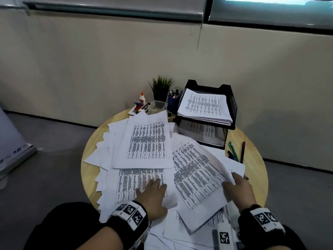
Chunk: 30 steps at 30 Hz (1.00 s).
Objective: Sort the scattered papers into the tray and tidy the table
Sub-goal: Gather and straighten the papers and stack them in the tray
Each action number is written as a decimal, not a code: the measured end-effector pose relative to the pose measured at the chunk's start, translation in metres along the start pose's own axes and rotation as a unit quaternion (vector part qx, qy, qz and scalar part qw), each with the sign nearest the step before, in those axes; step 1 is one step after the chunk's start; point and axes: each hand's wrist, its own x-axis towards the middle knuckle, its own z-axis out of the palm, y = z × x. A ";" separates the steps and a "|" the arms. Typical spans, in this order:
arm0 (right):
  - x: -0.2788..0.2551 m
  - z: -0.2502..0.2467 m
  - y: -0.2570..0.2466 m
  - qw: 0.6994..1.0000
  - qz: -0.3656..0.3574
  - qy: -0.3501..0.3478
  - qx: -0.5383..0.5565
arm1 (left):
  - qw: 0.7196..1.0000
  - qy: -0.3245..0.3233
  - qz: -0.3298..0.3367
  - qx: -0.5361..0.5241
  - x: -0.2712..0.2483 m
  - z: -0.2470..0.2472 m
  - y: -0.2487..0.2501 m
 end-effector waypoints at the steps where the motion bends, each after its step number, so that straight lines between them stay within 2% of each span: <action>1: -0.002 -0.006 -0.002 1.000 -0.010 0.010 0.012 | 1.000 0.002 -0.001 0.003 0.000 0.001 -0.001; 4: -0.006 -0.024 -0.003 0.997 -0.039 0.051 0.038 | 1.000 0.001 0.009 0.003 -0.002 0.002 -0.003; 8: -0.009 -0.042 -0.001 0.992 -0.041 0.086 0.086 | 1.000 -0.010 0.027 -0.003 0.000 -0.008 -0.014; 11: -0.011 -0.057 -0.008 0.987 -0.058 0.116 0.098 | 0.995 0.048 0.027 -0.086 0.009 -0.017 -0.032; 13: -0.011 -0.067 -0.013 0.982 -0.081 0.142 0.090 | 0.981 0.113 -0.021 -0.156 0.017 -0.021 -0.048; 17: -0.008 -0.085 -0.025 0.976 -0.117 0.175 0.065 | 0.931 0.231 -0.195 -0.205 0.032 -0.039 -0.078; 20: -0.007 -0.088 -0.037 0.968 -0.128 0.171 0.129 | 0.903 0.234 -0.275 -0.235 0.045 -0.056 -0.097; 24: -0.006 -0.071 -0.045 0.965 -0.078 0.154 0.197 | 0.899 0.173 -0.325 -0.236 0.063 -0.068 -0.119; 26: -0.013 -0.053 -0.043 0.970 -0.030 0.116 0.212 | 0.903 0.159 -0.338 -0.212 0.067 -0.071 -0.126; 30: -0.017 -0.015 -0.031 0.960 0.091 0.034 0.261 | 0.896 0.187 -0.327 -0.235 0.076 -0.074 -0.140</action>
